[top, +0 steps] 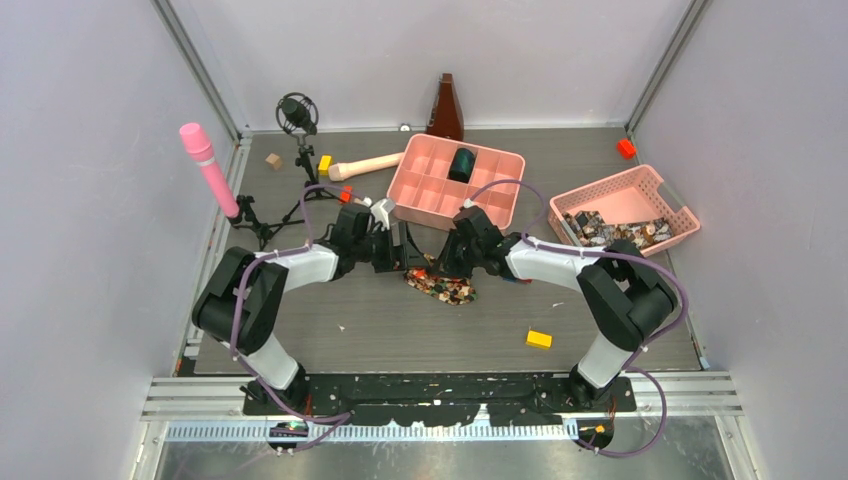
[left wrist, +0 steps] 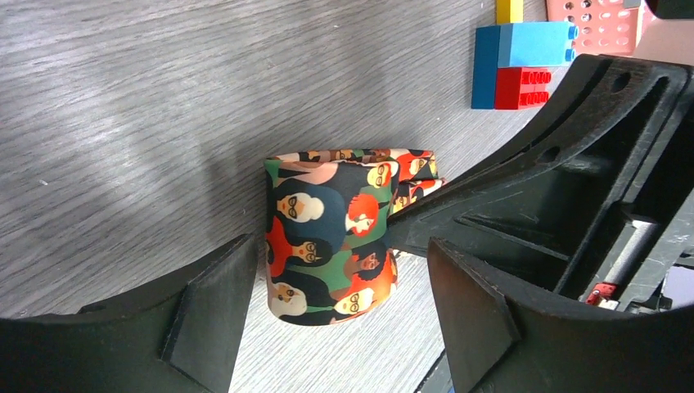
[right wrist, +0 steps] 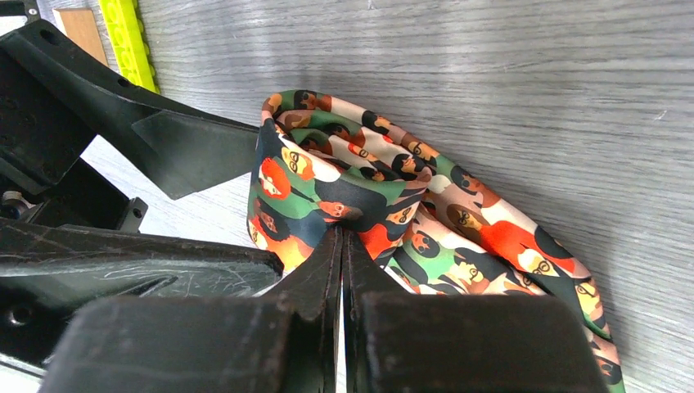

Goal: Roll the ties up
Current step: Roll the tie at the center of the board.

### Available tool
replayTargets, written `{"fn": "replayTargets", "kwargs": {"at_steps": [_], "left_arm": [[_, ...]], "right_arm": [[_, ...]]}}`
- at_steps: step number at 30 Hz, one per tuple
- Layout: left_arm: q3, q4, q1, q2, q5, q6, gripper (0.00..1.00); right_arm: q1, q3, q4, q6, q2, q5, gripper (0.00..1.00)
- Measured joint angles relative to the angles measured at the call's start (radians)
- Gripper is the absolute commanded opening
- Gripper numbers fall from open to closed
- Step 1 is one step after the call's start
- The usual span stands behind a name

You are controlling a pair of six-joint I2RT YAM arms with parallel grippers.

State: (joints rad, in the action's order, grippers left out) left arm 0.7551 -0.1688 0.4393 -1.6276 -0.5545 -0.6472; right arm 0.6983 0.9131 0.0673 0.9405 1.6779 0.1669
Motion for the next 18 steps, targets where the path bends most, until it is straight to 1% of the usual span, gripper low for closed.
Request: {"fn": "replayTargets", "kwargs": {"at_steps": [13,18], "left_arm": [[-0.008,-0.011,0.008,-0.033,-0.008,0.000,0.76],[-0.008,-0.018,0.017,-0.041,-0.014,0.000,0.72]], "right_arm": [[0.000,0.000,0.035,-0.004,-0.010,-0.012,0.04],[0.000,0.000,0.039,-0.006,-0.010,-0.013,0.04]]}}
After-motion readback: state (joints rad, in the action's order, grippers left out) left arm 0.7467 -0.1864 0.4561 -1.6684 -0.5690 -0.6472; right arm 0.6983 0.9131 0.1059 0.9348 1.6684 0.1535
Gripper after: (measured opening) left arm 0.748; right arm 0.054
